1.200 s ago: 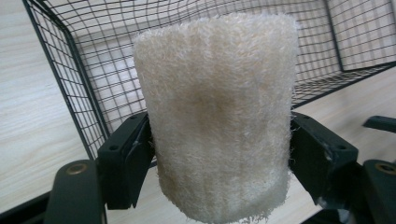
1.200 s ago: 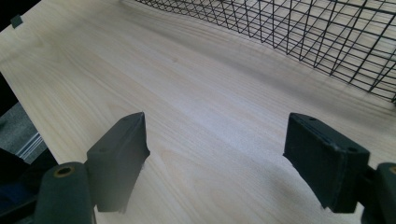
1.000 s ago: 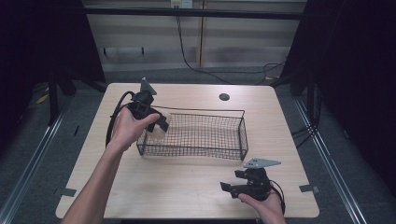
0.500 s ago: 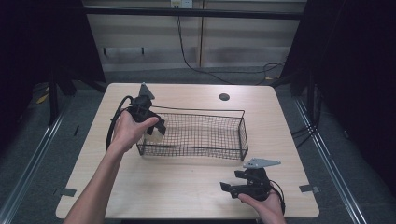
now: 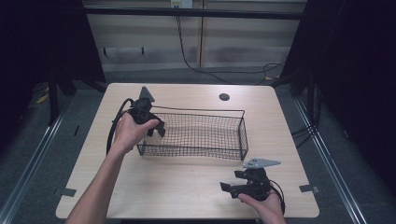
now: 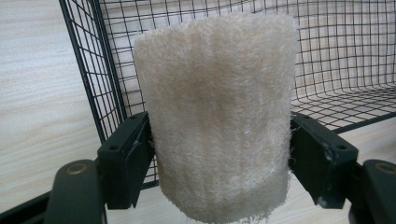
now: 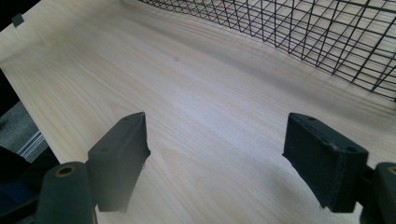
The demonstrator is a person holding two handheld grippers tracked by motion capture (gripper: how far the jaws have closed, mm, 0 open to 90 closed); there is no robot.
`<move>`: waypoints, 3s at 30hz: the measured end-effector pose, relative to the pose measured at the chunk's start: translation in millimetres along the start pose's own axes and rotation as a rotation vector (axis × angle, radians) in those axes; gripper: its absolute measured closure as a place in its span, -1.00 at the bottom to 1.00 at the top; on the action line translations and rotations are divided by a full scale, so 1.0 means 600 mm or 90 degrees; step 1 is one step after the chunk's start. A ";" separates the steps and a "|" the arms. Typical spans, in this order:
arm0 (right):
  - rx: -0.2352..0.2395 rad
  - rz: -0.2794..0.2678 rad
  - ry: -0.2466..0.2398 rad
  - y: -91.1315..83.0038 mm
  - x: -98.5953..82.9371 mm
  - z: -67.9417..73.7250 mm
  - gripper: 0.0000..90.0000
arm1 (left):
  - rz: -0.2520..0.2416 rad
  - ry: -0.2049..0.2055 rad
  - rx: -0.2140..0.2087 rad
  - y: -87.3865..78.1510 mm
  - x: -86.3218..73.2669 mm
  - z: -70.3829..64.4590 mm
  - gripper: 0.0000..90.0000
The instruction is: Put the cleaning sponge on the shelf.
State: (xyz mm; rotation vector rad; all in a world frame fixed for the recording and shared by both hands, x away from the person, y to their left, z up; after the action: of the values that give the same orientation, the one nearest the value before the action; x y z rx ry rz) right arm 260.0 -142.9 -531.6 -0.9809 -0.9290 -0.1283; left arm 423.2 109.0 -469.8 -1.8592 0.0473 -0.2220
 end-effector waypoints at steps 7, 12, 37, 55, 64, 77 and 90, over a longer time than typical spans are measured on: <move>0.001 0.000 0.001 0.000 0.000 0.000 -0.52 | 0.005 -0.009 0.009 0.011 0.003 0.002 -0.40; 0.002 -0.001 0.002 0.000 0.000 0.000 -0.52 | 0.008 -0.016 0.012 0.022 0.006 0.001 -0.40; 0.004 0.000 0.002 0.001 0.000 0.001 -0.52 | 0.030 -0.018 0.037 0.060 0.008 0.013 -0.40; 0.007 0.001 0.002 0.001 0.000 0.002 -0.52 | 0.044 -0.035 0.039 0.081 0.005 0.024 -0.40; 0.007 0.001 0.001 0.001 0.000 0.002 -0.52 | 0.054 -0.031 0.040 0.090 0.003 0.022 -0.41; 0.008 0.002 0.002 0.001 0.000 0.003 -0.52 | 0.058 -0.013 0.056 0.098 0.001 0.021 -0.41; 0.008 0.001 0.001 0.000 0.000 0.003 -0.52 | 0.066 -0.023 0.059 0.100 0.000 0.020 -0.42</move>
State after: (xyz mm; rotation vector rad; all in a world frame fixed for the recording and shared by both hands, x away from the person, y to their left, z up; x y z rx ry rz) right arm 259.1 -141.5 -531.4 -0.9703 -0.9268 -0.1221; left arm 429.9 102.5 -530.1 -1.7625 0.1067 -0.1174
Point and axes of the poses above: each handheld gripper's, and its own axes: y roughly forward along the jaws, x roughly out of its top, z roughly to its left, the point moved 10 cm from there along y, roughly forward along the jaws, and after that the axes turned 6 degrees about -y, right-handed, at the moved point
